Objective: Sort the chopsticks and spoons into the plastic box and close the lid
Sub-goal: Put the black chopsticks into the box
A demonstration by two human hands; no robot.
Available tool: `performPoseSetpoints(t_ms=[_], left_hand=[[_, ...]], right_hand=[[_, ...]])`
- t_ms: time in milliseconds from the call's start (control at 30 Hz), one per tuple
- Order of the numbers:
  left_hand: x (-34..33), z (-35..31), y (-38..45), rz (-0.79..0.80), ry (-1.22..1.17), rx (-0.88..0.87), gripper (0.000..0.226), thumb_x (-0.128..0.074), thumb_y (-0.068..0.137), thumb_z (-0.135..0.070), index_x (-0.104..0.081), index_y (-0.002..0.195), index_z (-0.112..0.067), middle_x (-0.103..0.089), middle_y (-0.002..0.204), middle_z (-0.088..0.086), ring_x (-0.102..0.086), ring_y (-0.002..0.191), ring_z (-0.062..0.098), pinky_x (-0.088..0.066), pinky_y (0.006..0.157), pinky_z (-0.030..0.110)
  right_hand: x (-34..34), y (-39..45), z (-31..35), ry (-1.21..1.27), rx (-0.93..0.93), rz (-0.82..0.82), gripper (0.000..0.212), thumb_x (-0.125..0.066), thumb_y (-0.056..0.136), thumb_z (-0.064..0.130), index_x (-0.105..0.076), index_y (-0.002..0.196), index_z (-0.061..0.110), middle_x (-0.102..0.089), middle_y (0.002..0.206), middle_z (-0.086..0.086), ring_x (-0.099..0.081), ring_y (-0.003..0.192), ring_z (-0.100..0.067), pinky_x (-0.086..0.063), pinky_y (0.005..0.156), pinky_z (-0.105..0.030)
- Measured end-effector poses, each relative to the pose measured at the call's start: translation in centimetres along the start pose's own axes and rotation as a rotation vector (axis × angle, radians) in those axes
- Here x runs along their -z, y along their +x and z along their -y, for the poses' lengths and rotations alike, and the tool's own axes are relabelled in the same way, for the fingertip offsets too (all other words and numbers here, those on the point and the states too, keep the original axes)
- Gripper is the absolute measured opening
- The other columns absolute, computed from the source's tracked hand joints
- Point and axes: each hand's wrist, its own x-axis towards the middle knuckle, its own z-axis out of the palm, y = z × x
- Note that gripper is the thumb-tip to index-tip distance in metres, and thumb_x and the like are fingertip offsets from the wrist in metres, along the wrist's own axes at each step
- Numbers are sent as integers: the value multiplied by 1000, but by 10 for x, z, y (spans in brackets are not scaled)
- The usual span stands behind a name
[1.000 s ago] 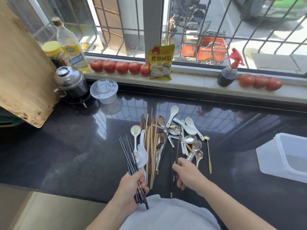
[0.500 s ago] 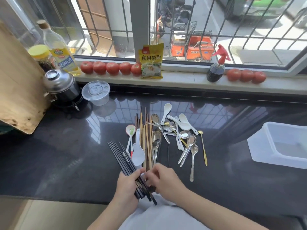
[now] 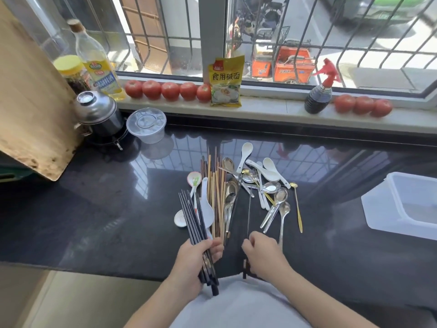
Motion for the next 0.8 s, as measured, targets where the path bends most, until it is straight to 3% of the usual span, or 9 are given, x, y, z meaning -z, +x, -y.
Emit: performPoseSetpoints(t_ms=[67,100,167,233,333,433,567,733,800], left_hand=[[-10,-4,-3,53,-48,51,22,-53,102,-6,-58,122,3,-76,106,23,-76,89,33,-62,77,47],[-13,-7,-5,86,-44,83,24,-53,103,-11,-61,122,1,-76,108,21,-75,85,33,-62,72,49],[-16,-11,-9,121,-17,107,26,-54,104,-19,-66,118,0,-77,105,17,-73,74,33,-59,59,44],[-9,-15,-9,81,-27,41,20,-55,103,-13,-63,111,3,-75,91,18,-71,70,33,-58,58,45],[13,-25,-6,-82,-110,-58,4,-53,103,-4,-56,101,-2,-66,82,18,-72,75,32,-61,64,49],[37,-32,-6,-159,-173,-62,3,-55,103,-8,-52,100,-8,-62,77,11,-63,65,25,-57,59,37],[53,-30,-16,-151,-184,-57,5,-56,102,-7,-52,104,-10,-61,74,10,-56,59,22,-49,50,32],[49,-25,-20,-141,-238,-20,9,-57,101,-5,-52,107,-8,-61,74,11,-55,56,22,-47,45,29],[46,-24,-18,-128,-226,-14,12,-58,100,-5,-53,110,-7,-61,74,12,-55,55,21,-46,44,29]], right_hand=[[4,-16,24,37,126,106,23,-42,96,36,-52,80,24,-67,82,-4,-66,71,-28,-53,66,-39],[3,-21,36,-18,209,169,20,-39,98,35,-56,90,27,-69,91,-6,-66,77,-30,-52,69,-39],[0,-22,52,-233,378,257,27,-33,104,32,-53,111,15,-65,107,-15,-61,93,-39,-46,77,-41],[-1,-16,58,-294,441,323,32,-34,106,30,-57,101,9,-64,103,-16,-59,91,-39,-48,80,-43],[-3,18,48,-143,200,191,45,-41,103,44,-61,85,8,-70,87,-13,-65,80,-33,-55,79,-43],[-7,62,37,-101,-45,-67,36,-49,100,46,-56,107,11,-68,108,-13,-64,99,-36,-53,84,-41],[-18,84,43,-106,-151,-125,34,-54,100,36,-51,118,8,-63,119,-14,-61,112,-38,-42,78,-38],[-16,93,43,29,-218,-98,19,-50,95,28,-56,88,11,-67,98,-11,-67,88,-33,-53,73,-35],[-7,88,32,152,-226,-54,19,-47,95,27,-53,88,11,-66,90,-11,-67,73,-31,-57,63,-37]])
